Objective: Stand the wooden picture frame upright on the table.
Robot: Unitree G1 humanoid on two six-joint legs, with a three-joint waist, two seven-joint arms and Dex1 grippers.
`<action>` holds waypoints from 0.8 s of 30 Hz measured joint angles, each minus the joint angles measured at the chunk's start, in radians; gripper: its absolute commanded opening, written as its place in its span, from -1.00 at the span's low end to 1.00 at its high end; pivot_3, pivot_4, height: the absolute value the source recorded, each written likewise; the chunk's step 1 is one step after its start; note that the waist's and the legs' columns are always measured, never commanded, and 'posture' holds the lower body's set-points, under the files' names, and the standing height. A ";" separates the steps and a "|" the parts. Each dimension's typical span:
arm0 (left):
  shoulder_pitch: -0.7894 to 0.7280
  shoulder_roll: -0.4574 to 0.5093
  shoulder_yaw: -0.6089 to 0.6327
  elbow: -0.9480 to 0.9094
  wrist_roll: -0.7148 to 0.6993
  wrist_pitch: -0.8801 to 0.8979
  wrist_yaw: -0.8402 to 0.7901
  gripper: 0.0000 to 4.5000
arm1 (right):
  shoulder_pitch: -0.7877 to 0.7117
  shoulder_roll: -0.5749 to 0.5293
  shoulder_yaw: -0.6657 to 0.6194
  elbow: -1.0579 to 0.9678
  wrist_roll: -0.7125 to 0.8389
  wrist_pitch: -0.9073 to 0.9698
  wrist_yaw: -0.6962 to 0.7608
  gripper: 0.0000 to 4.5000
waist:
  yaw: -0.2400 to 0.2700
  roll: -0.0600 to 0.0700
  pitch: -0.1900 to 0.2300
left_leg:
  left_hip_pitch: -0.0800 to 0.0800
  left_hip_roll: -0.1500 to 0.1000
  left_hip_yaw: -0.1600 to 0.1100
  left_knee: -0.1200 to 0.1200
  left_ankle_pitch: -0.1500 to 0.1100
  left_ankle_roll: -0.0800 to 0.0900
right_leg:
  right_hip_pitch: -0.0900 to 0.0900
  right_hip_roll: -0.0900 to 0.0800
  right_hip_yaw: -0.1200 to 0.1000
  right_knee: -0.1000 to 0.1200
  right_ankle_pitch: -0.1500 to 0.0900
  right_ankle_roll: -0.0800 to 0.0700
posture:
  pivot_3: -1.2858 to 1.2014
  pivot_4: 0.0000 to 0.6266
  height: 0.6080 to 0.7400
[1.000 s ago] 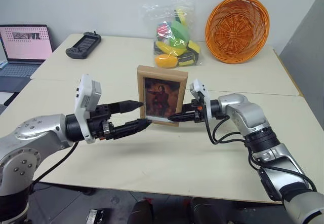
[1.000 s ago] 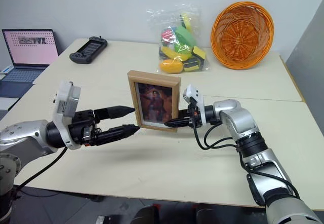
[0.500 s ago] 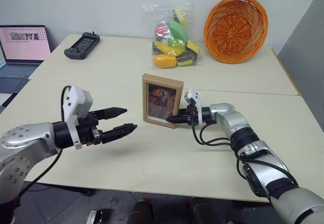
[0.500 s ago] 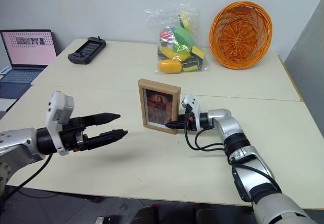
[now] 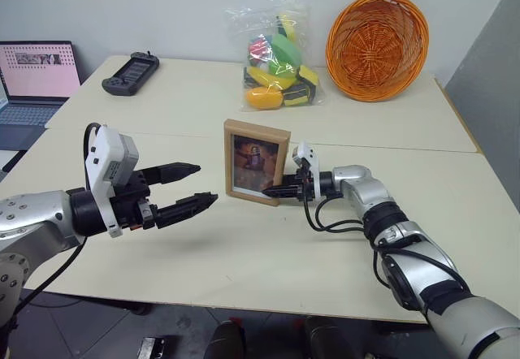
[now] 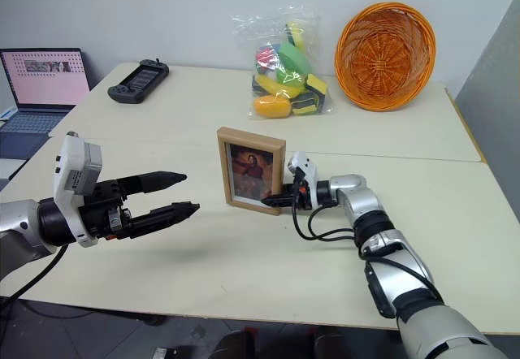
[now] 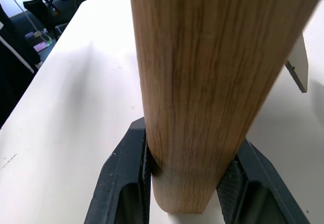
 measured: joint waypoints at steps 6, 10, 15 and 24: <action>-0.019 0.000 0.000 0.007 -0.001 0.000 0.001 0.69 | -0.009 0.008 -0.007 0.044 -0.024 0.000 -0.029 0.38 | 0.001 0.000 0.000 | 0.000 0.000 0.000 0.000 0.000 0.000 | 0.000 0.000 0.000 0.000 0.000 0.000 | 0.03 -0.52 1.00; -0.029 0.000 0.000 0.011 -0.002 0.000 0.001 0.69 | -0.009 0.007 -0.007 0.060 -0.038 -0.002 -0.029 0.44 | 0.001 0.000 0.000 | 0.000 0.000 0.000 0.000 0.000 0.000 | 0.000 0.000 0.000 0.000 0.000 0.000 | 0.03 -0.52 1.00; -0.034 0.000 0.000 0.019 -0.011 0.001 0.001 0.69 | -0.009 0.008 -0.007 0.060 -0.056 -0.003 -0.030 0.44 | 0.001 0.000 0.000 | 0.000 0.000 0.000 0.000 0.000 0.000 | 0.000 0.000 0.000 0.000 0.000 0.000 | 0.03 -0.52 1.00; -0.033 0.000 -0.014 0.030 0.004 -0.005 -0.004 0.69 | -0.003 -0.039 -0.004 0.046 -0.084 -0.013 -0.020 0.44 | 0.002 0.000 0.000 | 0.000 0.000 0.000 0.000 0.000 0.000 | 0.000 0.000 0.000 0.000 0.000 0.000 | 0.03 -0.52 1.00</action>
